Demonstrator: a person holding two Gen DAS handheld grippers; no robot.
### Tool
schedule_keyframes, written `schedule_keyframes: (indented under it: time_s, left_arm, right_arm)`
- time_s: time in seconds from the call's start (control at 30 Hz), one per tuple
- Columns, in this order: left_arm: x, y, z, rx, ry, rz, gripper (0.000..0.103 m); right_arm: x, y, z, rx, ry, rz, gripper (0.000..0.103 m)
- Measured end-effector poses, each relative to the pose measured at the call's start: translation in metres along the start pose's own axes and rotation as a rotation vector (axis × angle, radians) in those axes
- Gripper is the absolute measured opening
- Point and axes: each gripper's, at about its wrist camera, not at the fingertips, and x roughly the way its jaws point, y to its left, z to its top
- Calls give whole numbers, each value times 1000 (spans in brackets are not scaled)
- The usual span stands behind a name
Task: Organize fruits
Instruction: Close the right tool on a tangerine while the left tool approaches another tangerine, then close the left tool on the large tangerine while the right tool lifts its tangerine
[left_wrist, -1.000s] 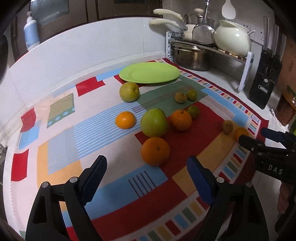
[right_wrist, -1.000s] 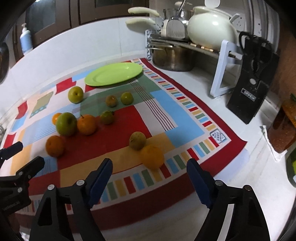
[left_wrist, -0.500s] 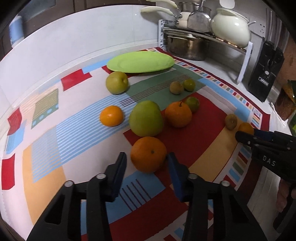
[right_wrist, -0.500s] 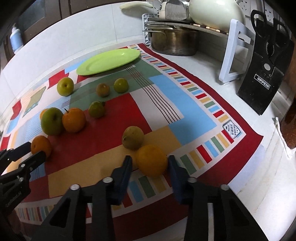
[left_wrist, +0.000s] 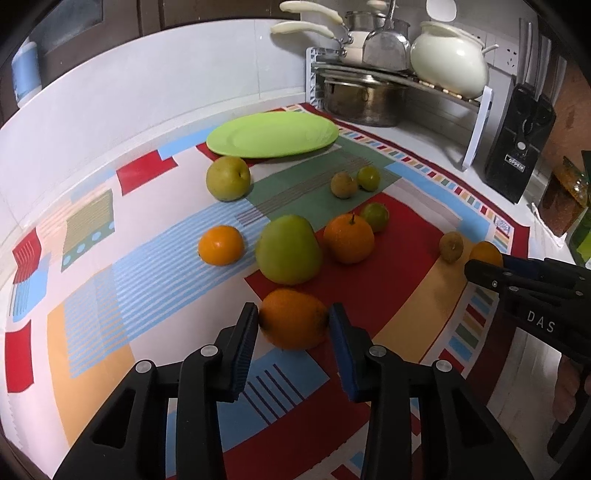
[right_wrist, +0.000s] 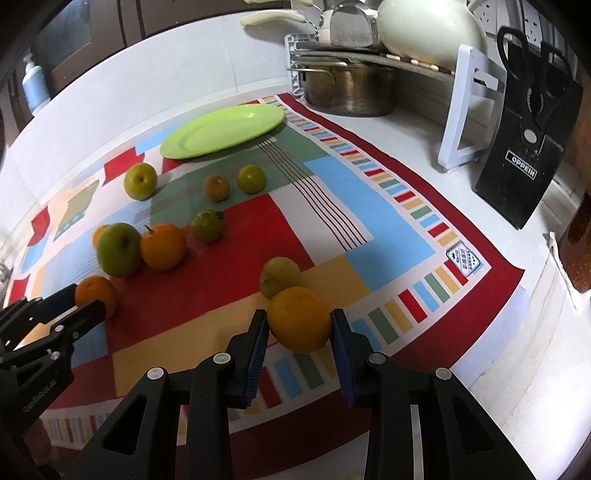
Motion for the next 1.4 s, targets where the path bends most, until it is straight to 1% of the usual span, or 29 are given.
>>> schedule_keyframes:
  time_s: [0.03,0.07,0.13,0.23,0.3,0.4,0.43,0.5,0.53,0.57,0.6,0.67,0.8,1.03,1.2,1.23,1.27,1.3,1.33,1.4]
  left_arm:
    - [-3,1,2,2,-4,-5,38]
    - [-5,2,3,3,-9,-11,34]
    - [-12,4,8,10,-26,-23,20]
    - [-20,9,17,22,-50,-55,20]
    - [-20,16,19,22,-44,-86,20]
    - [-22,27,18,9,-49,-106,20]
    - [-22,28,17,11,-49,-114,21]
    - [-23,30,15,22,-42,-139,30]
    - [-23,31,14,23,-39,-140,41]
    - [-23,31,13,23,-37,-145,43]
    - [-24,32,12,28,-37,-156,44]
    - [-22,31,9,35,-26,-163,56]
    - [-15,30,4,46,11,-197,58]
    - [5,28,-1,62,54,-204,58]
    - [17,26,0,73,80,-230,57]
    - [20,26,-1,75,84,-238,56]
    - [22,26,-1,77,91,-242,50]
    - [24,26,-1,78,99,-255,47]
    - [24,27,-2,77,101,-274,42]
    - [24,26,-2,87,94,-274,42]
  right_arm:
    - [-3,2,1,0,-5,4,35]
    - [-6,4,3,-1,-12,8,35]
    - [-13,10,7,-2,-27,20,35]
    - [-23,17,13,0,-53,38,35]
    - [-27,24,18,-5,-69,40,35]
    - [-25,32,22,-1,-66,40,35]
    - [-24,35,21,2,-62,38,35]
    - [-24,40,19,2,-66,40,35]
    - [-23,43,17,0,-65,41,35]
    - [-22,45,16,-1,-61,45,35]
    - [-20,47,14,1,-53,54,35]
    - [-17,49,10,17,-39,66,35]
    - [-14,51,3,34,-17,72,35]
    - [-12,53,-6,57,5,51,35]
    - [-12,55,-8,67,10,35,35]
    - [-11,55,-9,69,13,33,35]
    - [-10,56,-9,72,17,32,35]
    - [-10,56,-9,74,20,28,35]
    - [-9,57,-10,75,22,24,35]
    - [-9,58,-11,78,25,18,35]
